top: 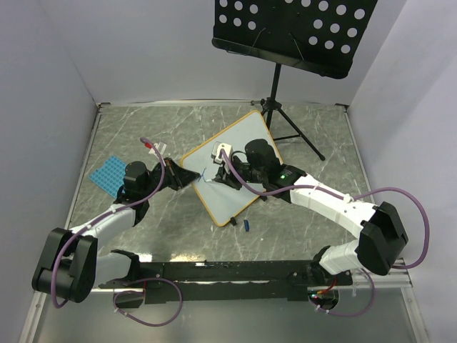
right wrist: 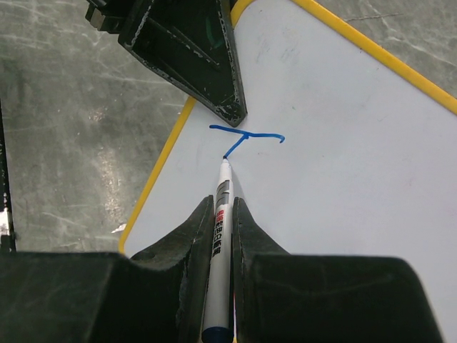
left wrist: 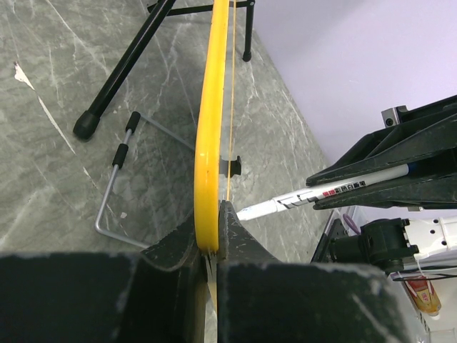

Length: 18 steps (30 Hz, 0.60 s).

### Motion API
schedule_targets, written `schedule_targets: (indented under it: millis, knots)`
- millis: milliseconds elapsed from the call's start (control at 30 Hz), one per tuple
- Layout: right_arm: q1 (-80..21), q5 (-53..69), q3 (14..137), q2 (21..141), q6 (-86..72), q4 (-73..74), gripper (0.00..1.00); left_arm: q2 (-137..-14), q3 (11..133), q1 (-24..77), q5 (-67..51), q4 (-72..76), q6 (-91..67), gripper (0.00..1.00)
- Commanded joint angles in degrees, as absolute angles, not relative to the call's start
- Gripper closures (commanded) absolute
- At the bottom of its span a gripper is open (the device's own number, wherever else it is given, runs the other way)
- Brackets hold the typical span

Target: Write a sentence on the whiteboard

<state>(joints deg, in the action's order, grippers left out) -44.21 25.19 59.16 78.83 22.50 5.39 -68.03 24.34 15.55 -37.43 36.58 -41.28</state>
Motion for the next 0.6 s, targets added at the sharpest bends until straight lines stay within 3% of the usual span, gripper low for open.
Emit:
schedule_targets:
  millis: [0, 567]
  knots:
    - [-43.8, 25.3, 58.8, 77.8, 23.6, 7.2, 1.00, -67.9, 24.6, 16.8, -42.0, 32.8, -36.5, 0.99]
    - [-43.8, 25.8, 57.6, 76.6, 23.5, 9.1, 1.00, -67.6, 24.5, 16.8, -41.7, 32.4, -36.5, 0.99]
